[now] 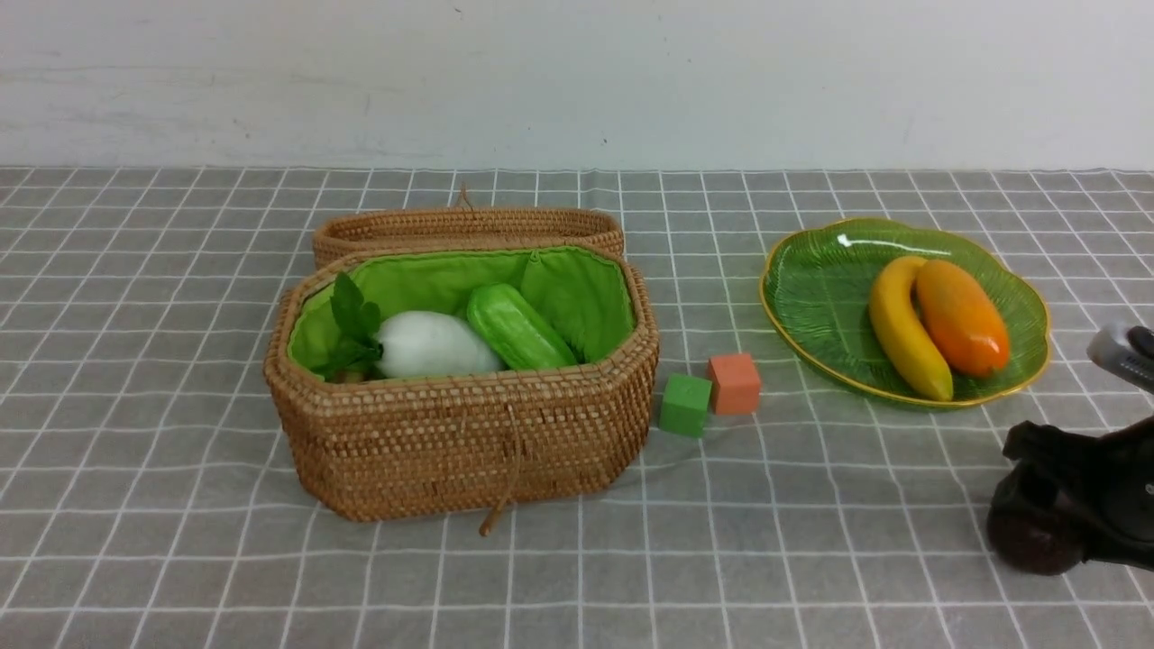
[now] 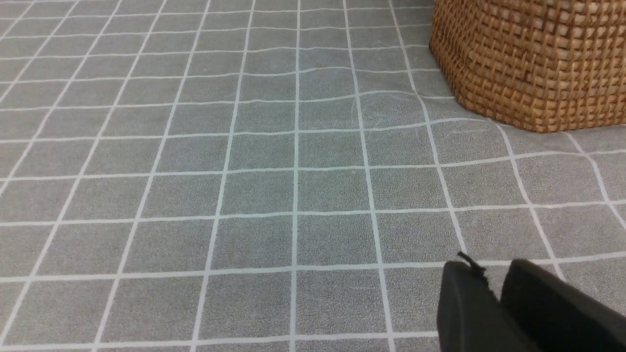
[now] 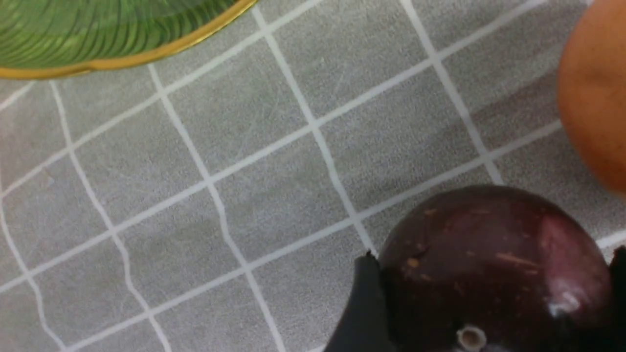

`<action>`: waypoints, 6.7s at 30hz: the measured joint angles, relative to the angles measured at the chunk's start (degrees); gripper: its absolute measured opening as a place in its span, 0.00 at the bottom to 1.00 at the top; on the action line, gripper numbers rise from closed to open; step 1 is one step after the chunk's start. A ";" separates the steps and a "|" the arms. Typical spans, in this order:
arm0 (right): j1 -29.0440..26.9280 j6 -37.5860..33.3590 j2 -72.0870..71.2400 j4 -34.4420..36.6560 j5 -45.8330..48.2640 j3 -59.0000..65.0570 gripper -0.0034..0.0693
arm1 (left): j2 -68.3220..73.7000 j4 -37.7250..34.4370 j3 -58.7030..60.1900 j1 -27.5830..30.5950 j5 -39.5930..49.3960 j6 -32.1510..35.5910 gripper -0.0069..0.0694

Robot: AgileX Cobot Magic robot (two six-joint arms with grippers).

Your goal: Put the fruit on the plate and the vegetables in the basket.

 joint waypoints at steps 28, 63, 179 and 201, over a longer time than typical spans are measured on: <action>5.56 -28.34 15.63 16.33 13.31 -34.20 0.82 | 0.00 0.00 0.00 0.00 0.00 0.00 0.28; -7.09 -28.32 2.92 1.44 22.79 -36.83 0.88 | 0.00 0.00 0.00 0.00 0.00 0.00 0.31; 22.96 -1.92 -36.69 -11.36 51.95 -39.49 0.02 | 0.00 -0.18 0.00 0.00 0.00 0.00 0.39; 2.51 -6.82 -58.57 -16.92 44.62 -25.73 0.03 | 0.00 -0.18 0.00 0.00 0.00 0.00 0.40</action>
